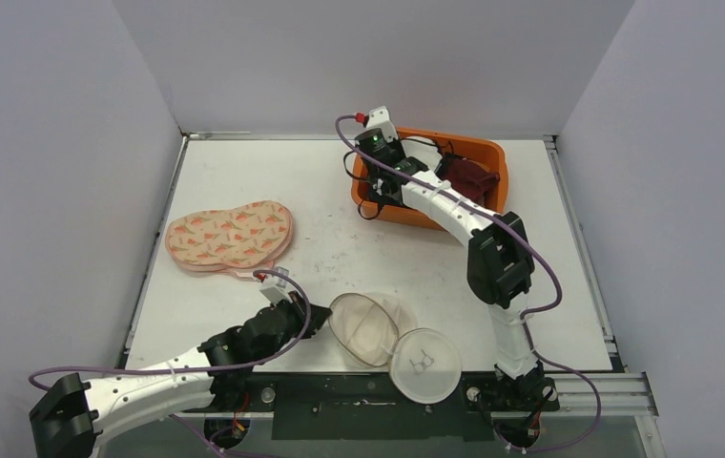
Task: Unzip the laundry bag and remove the bra
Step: Place the bra in the bin.
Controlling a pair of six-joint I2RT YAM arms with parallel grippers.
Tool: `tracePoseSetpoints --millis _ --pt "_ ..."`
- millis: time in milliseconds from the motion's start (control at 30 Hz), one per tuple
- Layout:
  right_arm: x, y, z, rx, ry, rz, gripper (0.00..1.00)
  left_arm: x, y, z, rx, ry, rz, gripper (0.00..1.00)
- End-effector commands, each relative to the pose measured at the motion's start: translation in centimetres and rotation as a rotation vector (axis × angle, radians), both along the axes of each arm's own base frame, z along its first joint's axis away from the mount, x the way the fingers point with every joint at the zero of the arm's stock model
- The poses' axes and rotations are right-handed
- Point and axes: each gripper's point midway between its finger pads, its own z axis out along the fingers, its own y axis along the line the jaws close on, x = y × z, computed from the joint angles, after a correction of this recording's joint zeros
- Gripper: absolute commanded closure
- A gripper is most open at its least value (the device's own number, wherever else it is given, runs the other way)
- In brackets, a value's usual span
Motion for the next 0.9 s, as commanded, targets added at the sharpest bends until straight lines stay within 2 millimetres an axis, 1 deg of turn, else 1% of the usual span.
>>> tracePoseSetpoints --millis 0,67,100,133,167,200,267,333,433,600,667,767,800,833,867 --pt "0.8 0.8 -0.9 0.005 0.033 0.025 0.95 0.3 -0.5 0.8 -0.034 -0.018 -0.002 1.00" --pt "1.0 1.2 -1.7 0.004 0.052 0.036 0.95 0.3 -0.4 0.6 -0.028 -0.015 -0.001 1.00" --pt "1.0 1.3 -1.9 0.003 0.059 0.038 0.92 0.3 -0.3 0.5 -0.027 -0.015 -0.001 1.00" --pt "1.0 1.5 -2.1 0.004 0.065 0.041 0.87 0.3 -0.3 0.5 -0.025 -0.014 0.001 1.00" --pt "1.0 1.7 -2.1 0.011 0.067 0.046 0.77 0.4 -0.3 0.5 -0.026 -0.015 0.002 1.00" --pt "1.0 1.7 -2.0 0.013 0.067 0.046 0.71 0.4 -0.2 0.4 -0.025 -0.015 0.004 1.00" --pt "0.8 2.0 -1.4 0.025 0.060 0.051 0.53 0.4 -0.1 0.3 -0.022 -0.013 0.006 1.00" --pt "0.5 2.2 -0.4 0.046 0.044 0.055 0.44 0.4 -0.2 0.3 -0.020 -0.012 0.005 1.00" --pt "-0.1 2.6 1.9 0.077 0.012 0.063 0.34 0.4 -0.3 0.3 -0.019 -0.011 0.000 1.00" --pt "-2.3 3.5 6.6 0.201 -0.054 0.113 0.24 0.3 -0.4 0.5 -0.013 -0.007 -0.012 1.00" --pt "-2.9 3.3 8.4 0.281 -0.072 0.135 0.22 0.3 -0.4 0.7 -0.013 -0.012 -0.012 1.00" --pt "-3.6 2.5 9.3 0.403 -0.068 0.161 0.20 0.3 -0.3 1.3 -0.013 -0.027 -0.015 1.00" --pt "-3.8 1.8 10.2 0.471 -0.083 0.173 0.21 0.4 -0.3 1.6 -0.014 -0.034 -0.016 1.00" --pt "-3.5 1.3 10.5 0.554 -0.101 0.189 0.22 0.4 -0.3 1.8 -0.018 -0.039 -0.014 1.00" --pt "-3.2 0.6 10.3 0.645 -0.104 0.202 0.27 0.4 -0.4 2.1 -0.025 -0.045 -0.016 1.00"
